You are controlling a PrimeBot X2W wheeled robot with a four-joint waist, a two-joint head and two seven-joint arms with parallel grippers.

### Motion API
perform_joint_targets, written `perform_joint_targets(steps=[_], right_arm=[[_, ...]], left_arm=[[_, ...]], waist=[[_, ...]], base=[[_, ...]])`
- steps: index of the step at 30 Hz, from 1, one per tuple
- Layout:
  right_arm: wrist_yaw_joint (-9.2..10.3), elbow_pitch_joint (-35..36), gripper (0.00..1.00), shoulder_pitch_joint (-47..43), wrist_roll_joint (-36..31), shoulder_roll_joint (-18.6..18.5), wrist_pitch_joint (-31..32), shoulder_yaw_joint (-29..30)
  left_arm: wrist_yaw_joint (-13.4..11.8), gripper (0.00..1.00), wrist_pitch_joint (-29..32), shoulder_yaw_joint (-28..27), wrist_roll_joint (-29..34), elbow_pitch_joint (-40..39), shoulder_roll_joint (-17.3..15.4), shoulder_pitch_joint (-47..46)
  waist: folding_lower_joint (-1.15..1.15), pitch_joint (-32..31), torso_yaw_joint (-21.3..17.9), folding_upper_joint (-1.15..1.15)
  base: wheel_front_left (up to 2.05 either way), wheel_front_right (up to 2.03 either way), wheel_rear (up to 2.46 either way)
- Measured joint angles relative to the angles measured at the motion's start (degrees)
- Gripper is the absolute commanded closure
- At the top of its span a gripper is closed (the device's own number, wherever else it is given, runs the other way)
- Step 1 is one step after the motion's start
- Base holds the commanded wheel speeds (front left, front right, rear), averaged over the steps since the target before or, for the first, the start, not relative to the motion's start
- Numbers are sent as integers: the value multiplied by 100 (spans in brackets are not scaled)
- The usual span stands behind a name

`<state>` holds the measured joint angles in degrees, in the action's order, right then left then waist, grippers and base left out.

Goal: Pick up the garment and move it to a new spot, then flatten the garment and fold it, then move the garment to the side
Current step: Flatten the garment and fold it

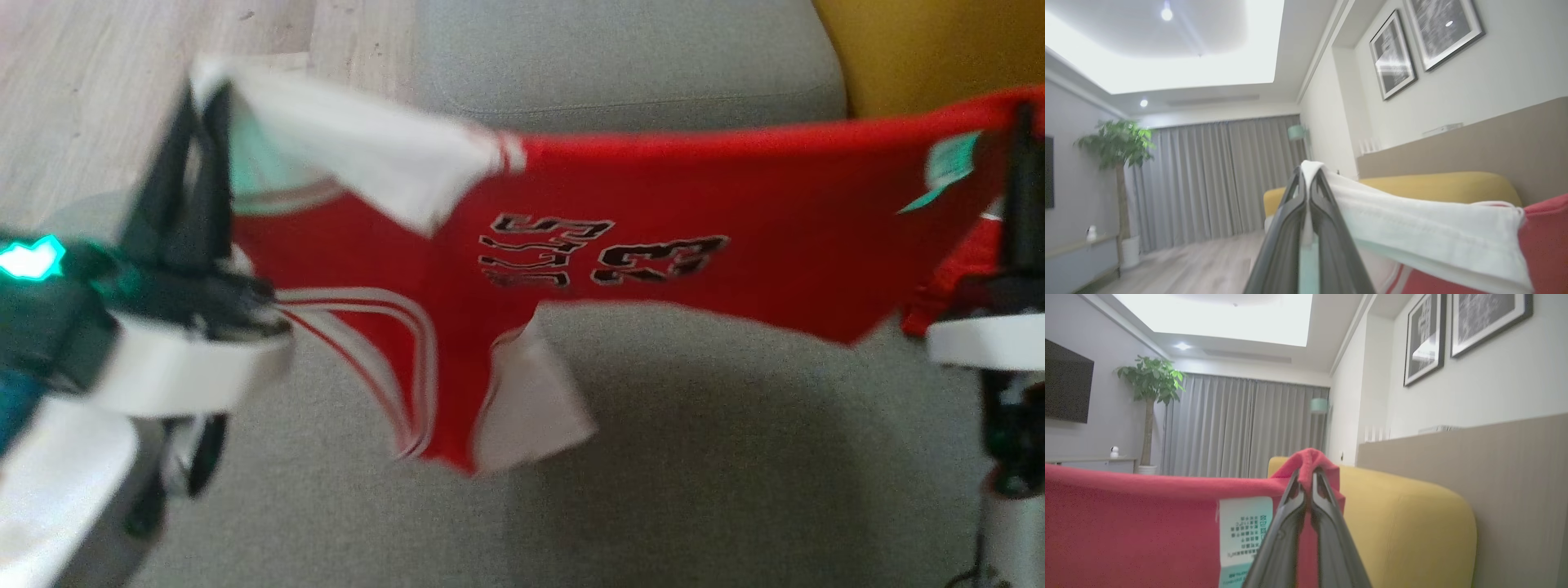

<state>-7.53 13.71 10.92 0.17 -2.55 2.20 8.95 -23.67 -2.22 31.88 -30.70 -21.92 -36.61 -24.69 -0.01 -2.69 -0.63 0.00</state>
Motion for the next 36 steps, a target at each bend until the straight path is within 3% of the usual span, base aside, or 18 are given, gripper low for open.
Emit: perform_joint_targets(steps=[6, 13, 17, 25, 29, 36], right_arm=[[0, 1053, 100, 190, -85, -23, 659, 100], [0, 827, 100, 704, 98, -52, 1099, 79], [0, 71, 100, 1742, 119, -196, 1100, -119], [0, -2540, 100, 4335, -467, -199, 425, -192], [0, -3680, 100, 5271, -924, -191, 16, -60], [0, -4932, 100, 5899, -1616, -179, -566, 138]], left_arm=[[232, 100, 600, -152, 87, -425, -265, -1140], [793, 100, 988, -48, -55, 26, -134, -2237], [1203, 100, 927, -3, 87, 884, 44, -3267], [1785, 100, 368, 269, 688, 3178, 671, -5058], [1917, 100, -78, 377, 951, 4107, 1092, -5823], [2033, 100, -739, 398, 1006, 5227, 1413, -6307]], waist=[[0, 126, -34, 0], [2, 724, -53, 0], [3, 1249, -63, 0], [4, 2013, -141, 0], [2, 2229, -99, 0], [1, 2669, 50, 0]], base=[[0, 0, 0], [0, 0, 0], [0, 0, 0], [0, 0, 0], [0, 0, 0], [0, 0, 0]])
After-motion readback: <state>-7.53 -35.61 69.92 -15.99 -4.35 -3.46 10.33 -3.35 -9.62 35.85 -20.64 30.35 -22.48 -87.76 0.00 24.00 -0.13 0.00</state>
